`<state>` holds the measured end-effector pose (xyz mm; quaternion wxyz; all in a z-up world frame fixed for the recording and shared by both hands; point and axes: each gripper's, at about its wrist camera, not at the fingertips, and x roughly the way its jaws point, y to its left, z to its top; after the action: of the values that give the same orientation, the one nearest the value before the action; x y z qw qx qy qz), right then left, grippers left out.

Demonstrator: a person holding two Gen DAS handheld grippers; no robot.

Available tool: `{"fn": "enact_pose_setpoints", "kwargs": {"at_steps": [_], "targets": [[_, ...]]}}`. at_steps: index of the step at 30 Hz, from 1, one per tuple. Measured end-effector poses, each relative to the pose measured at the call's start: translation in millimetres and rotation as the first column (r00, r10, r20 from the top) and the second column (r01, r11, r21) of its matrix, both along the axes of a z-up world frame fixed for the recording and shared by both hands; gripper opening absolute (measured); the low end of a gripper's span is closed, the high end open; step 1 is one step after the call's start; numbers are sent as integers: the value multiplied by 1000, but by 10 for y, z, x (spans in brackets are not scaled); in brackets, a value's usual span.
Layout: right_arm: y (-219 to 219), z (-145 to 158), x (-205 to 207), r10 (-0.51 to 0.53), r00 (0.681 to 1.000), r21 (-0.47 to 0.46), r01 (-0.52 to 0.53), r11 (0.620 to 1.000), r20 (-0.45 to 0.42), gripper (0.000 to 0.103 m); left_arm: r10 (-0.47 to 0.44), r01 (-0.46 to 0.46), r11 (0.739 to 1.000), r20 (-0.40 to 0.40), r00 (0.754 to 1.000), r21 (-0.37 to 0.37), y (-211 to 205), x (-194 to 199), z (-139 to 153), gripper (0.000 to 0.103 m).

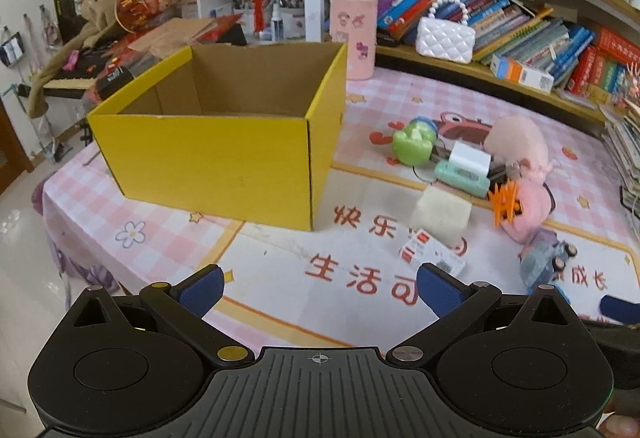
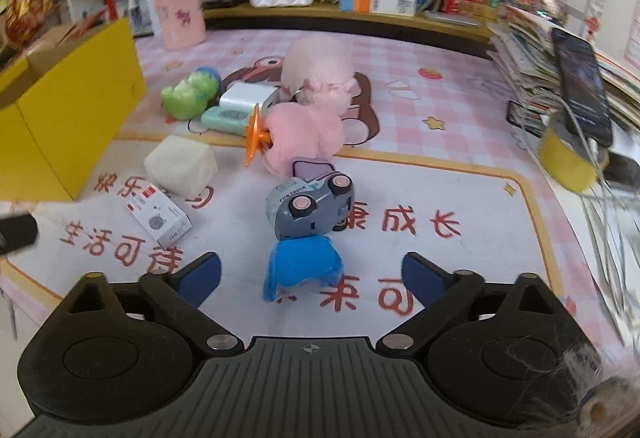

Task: Organize objects
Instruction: 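Reach the left tool toward the white card box while the right tool reaches the blue toy piece, then close the left gripper on the card box while the right gripper grasps the blue piece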

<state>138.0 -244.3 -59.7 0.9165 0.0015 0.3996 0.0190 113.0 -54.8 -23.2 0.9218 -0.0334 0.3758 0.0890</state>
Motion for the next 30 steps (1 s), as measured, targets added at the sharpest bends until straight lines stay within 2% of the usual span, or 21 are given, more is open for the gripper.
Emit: {"fn": "enact_pose_setpoints", "kwargs": {"at_steps": [5, 7, 8, 10, 13, 16, 21, 23, 25, 29, 30], "targets": [[14, -121, 139, 62, 997, 11, -61, 998, -40, 81, 14, -14, 1000, 3, 1000, -4, -32, 60, 16, 103], [15, -162, 192, 77, 995, 16, -76, 997, -56, 65, 10, -10, 1000, 8, 1000, -3, -53, 71, 15, 103], [14, -177, 215, 83, 995, 19, -82, 996, -64, 60, 4, -4, 1000, 10, 1000, -4, -65, 78, 14, 103], [7, -178, 239, 103, 993, 3, -103, 995, -49, 42, -12, 12, 1000, 8, 1000, -13, -104, 114, 12, 103], [-54, -137, 240, 127, 991, 19, -126, 992, -40, 41, -33, 33, 999, 6, 999, -30, -175, 177, -4, 102], [-116, -73, 211, 145, 989, 38, -144, 989, -27, 41, -91, 90, 996, -10, 996, -15, -325, 320, -87, 102], [-192, 34, 166, 183, 983, 4, -184, 983, 13, 41, -184, 184, 983, -58, 981, 7, -549, 603, -307, 94], [-237, 69, 157, 193, 981, 1, -193, 981, 22, 41, -200, 202, 979, -73, 977, 27, -608, 702, -397, 88], [-274, 91, 148, 198, 980, 4, -198, 980, 25, 41, -204, 208, 978, -99, 974, 32, -638, 786, -477, 77], [-308, 98, 140, 209, 978, 3, -209, 978, 24, 41, -244, 248, 969, -118, 962, 19, -674, 855, -569, 75], [-314, 98, 137, 214, 977, 3, -214, 977, 23, 41, -263, 268, 963, -122, 957, 26, -696, 855, -593, 66]]}}
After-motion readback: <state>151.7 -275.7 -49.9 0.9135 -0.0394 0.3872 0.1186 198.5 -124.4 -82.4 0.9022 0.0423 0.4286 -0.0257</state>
